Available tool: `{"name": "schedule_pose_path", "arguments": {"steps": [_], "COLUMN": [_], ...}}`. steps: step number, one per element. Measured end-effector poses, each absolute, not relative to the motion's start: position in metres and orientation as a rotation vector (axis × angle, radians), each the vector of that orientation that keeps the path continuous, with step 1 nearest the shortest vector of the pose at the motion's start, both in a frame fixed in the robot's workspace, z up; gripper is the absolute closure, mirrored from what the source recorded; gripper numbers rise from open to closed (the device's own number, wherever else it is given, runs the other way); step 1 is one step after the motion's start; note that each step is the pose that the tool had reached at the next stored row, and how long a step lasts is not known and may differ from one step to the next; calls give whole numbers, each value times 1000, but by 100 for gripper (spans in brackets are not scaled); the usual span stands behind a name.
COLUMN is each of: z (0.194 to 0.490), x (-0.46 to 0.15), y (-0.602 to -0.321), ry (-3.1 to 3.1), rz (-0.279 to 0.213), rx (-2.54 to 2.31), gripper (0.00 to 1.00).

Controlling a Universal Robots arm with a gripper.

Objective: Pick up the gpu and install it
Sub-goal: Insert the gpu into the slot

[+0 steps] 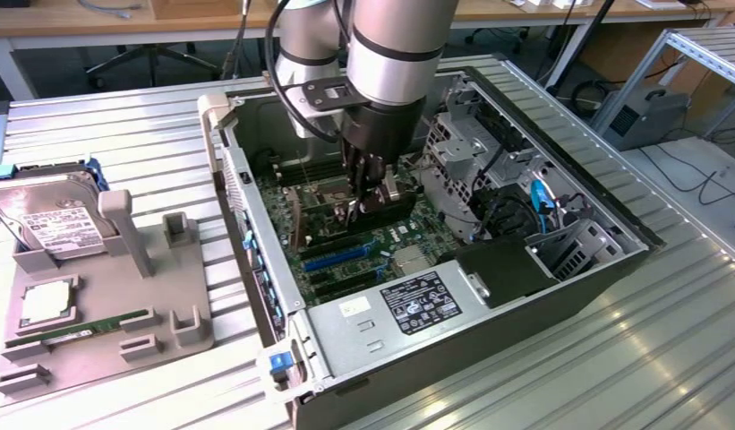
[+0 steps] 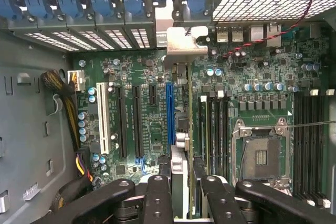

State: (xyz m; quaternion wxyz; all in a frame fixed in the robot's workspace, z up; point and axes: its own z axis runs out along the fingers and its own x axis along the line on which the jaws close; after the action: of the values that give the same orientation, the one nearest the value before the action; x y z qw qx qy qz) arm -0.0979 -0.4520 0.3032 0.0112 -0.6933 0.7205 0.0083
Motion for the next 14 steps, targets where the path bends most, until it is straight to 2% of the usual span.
{"name": "schedule_pose_path", "arguments": {"steps": [14], "z": [298], "x": [-102], "y": [-452], "ry": [2249], "rz": [24], "rx": [-2163], "gripper": [73]}}
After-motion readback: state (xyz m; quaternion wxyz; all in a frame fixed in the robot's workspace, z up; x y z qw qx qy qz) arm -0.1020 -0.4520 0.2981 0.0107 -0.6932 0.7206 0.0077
